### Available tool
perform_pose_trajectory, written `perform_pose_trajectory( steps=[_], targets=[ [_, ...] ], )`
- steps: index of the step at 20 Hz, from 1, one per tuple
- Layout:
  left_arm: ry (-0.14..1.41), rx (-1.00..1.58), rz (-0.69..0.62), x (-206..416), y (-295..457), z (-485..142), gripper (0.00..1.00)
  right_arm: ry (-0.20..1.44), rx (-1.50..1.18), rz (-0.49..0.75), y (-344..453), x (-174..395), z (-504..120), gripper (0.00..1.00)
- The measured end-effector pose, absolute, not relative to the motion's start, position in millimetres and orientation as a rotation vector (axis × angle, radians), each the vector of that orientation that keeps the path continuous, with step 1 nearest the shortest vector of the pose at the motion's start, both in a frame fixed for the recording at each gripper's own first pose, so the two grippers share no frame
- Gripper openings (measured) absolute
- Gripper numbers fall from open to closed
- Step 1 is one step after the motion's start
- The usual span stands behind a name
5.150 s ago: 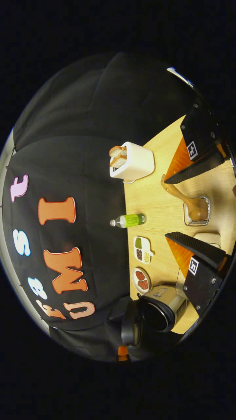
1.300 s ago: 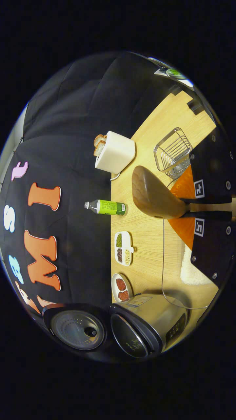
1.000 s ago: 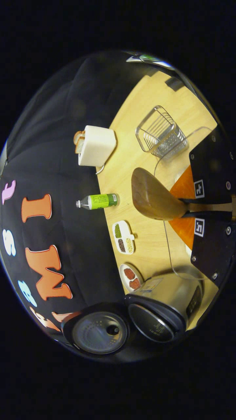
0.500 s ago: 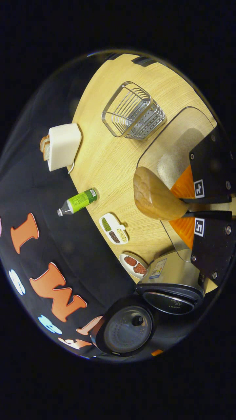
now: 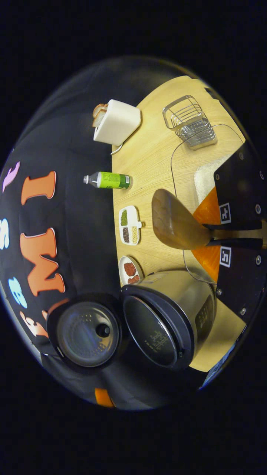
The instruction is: Close the left gripper, press the button to open the rice cooker; take a wooden spoon from the chopstick holder with the right hand, scoop a spoonful of rice and pour it into the rice cooker, then put the wooden spoon back into the chopstick holder.
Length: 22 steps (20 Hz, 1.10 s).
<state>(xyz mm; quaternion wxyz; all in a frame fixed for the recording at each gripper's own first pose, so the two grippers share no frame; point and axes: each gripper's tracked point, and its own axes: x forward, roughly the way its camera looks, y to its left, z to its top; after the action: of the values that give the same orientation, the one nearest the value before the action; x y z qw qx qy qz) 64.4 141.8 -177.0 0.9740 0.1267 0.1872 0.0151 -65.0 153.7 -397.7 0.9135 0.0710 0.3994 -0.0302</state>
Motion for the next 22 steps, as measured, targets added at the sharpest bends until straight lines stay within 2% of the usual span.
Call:
perform_pose_trajectory(
  steps=[1,2,3,5,6,7,8,9,10,11,12,13,14,15,16,22],
  targets=[
    [0.375,0.256,0.032,64.2,142.7,-177.0,0.93,0.837,0.197,-0.082,152.7,-66.0,-400.5,0.08],
    [0.374,0.255,0.032,61.9,143.0,-176.4,1.00,0.852,0.251,-0.097,147.3,-66.1,-402.1,0.08],
    [0.374,0.256,0.031,60.4,143.0,-176.0,1.00,0.873,0.320,-0.107,145.5,-66.0,-404.0,0.08],
    [0.378,0.264,0.028,59.4,143.4,-176.0,1.00,0.898,0.458,-0.090,147.4,-67.2,-405.0,0.08],
    [0.378,0.269,0.030,57.3,145.3,-175.3,0.93,0.902,0.508,-0.067,150.0,-66.9,-404.1,0.08],
    [0.374,0.272,0.029,57.2,146.8,-172.8,0.93,0.909,0.535,-0.042,152.5,-66.7,-404.4,0.08],
    [0.372,0.275,0.027,56.4,147.2,-171.8,1.00,0.910,0.529,-0.017,151.9,-65.7,-404.9,0.08],
    [0.372,0.280,0.022,56.1,146.5,-171.2,0.93,0.902,0.519,-0.011,151.8,-64.5,-404.5,0.08],
    [0.372,0.289,0.018,56.4,146.9,-171.0,1.00,0.901,0.523,0.000,155.0,-64.1,-404.3,0.08],
    [0.371,0.294,0.015,57.7,147.5,-170.1,1.00,0.907,0.533,0.008,157.2,-64.5,-404.6,0.08],
    [0.370,0.293,0.012,59.1,147.1,-170.5,0.93,0.916,0.565,0.020,160.0,-65.0,-406.6,0.08],
    [0.370,0.287,0.007,60.0,144.7,-170.5,1.00,0.925,0.598,0.027,160.7,-65.5,-409.0,0.08],
    [0.369,0.283,0.002,59.4,143.1,-170.5,0.93,0.937,0.645,0.039,163.1,-66.3,-411.0,0.08],
    [0.367,0.283,-0.001,59.9,141.7,-169.6,1.00,0.946,0.688,0.041,162.8,-68.4,-411.4,0.08],
    [0.364,0.283,-0.002,60.8,141.4,-169.4,0.93,0.949,0.740,0.045,163.0,-69.3,-410.7,0.08],
    [0.376,0.266,0.008,60.6,137.7,-172.3,0.93,0.946,0.896,0.060,153.1,-67.1,-407.3,0.08]
  ],
)
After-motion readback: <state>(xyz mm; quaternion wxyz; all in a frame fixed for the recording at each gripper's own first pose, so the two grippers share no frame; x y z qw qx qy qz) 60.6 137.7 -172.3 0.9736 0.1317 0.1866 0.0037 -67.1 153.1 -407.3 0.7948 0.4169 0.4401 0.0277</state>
